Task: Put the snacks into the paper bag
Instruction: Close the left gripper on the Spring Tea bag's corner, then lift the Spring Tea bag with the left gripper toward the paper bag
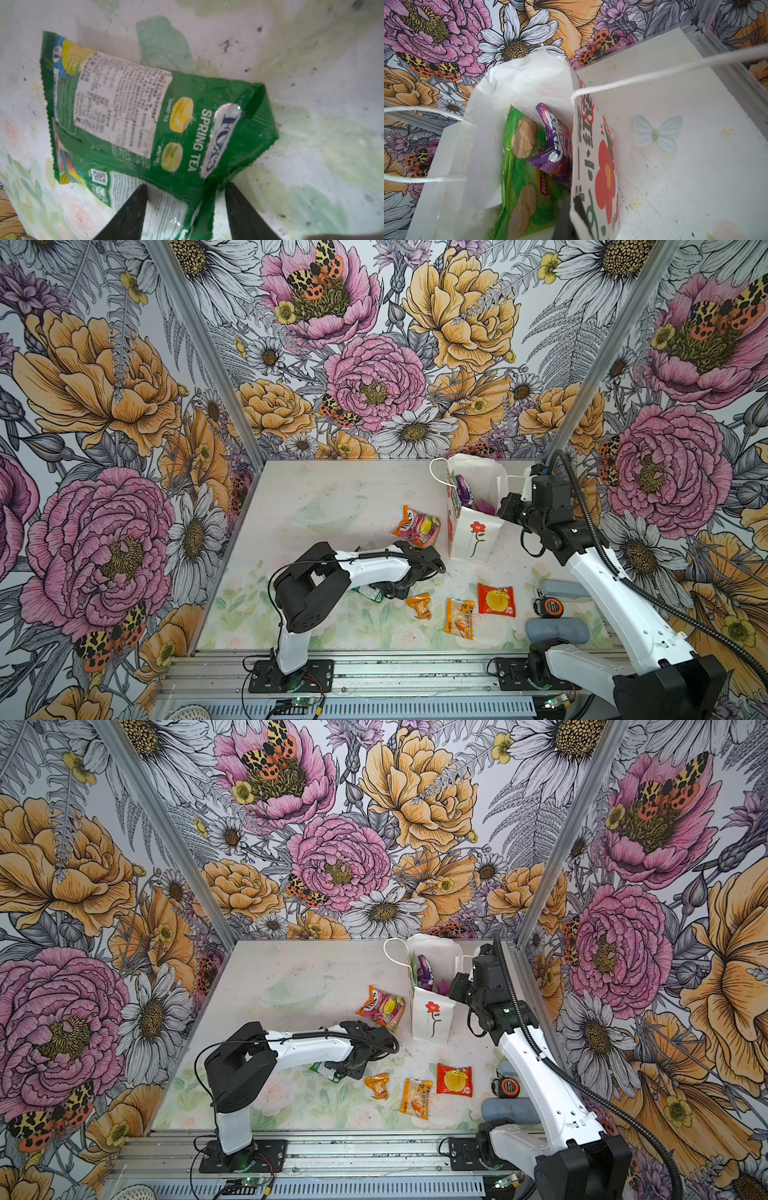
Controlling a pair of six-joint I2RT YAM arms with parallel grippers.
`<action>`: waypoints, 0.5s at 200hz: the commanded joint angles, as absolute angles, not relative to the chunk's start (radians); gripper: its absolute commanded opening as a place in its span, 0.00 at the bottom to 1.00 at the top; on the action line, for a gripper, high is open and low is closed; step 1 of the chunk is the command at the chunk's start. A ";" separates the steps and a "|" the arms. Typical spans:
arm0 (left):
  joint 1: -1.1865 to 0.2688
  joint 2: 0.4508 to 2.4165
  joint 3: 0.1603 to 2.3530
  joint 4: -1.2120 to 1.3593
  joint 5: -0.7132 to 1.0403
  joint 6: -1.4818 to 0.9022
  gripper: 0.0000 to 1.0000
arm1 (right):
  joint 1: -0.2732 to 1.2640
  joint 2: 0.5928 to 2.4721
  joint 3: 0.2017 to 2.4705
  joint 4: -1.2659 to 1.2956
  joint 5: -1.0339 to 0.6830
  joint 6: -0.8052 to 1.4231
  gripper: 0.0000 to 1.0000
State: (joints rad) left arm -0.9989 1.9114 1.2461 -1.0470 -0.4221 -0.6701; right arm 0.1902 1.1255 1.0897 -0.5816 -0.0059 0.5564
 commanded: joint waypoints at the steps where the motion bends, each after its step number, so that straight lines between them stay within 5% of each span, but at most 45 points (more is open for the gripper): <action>1: -0.985 1.971 1.240 -1.040 -0.438 -0.660 0.52 | 0.189 1.120 1.078 -0.576 -0.015 0.538 0.00; 50: -0.990 1.949 1.244 -1.040 -0.437 -0.673 0.24 | 0.190 1.117 1.078 -0.575 -0.018 0.538 0.00; 100: -0.998 1.867 1.231 -1.034 -0.461 -0.699 0.05 | 0.189 1.114 1.081 -0.575 -0.018 0.540 0.00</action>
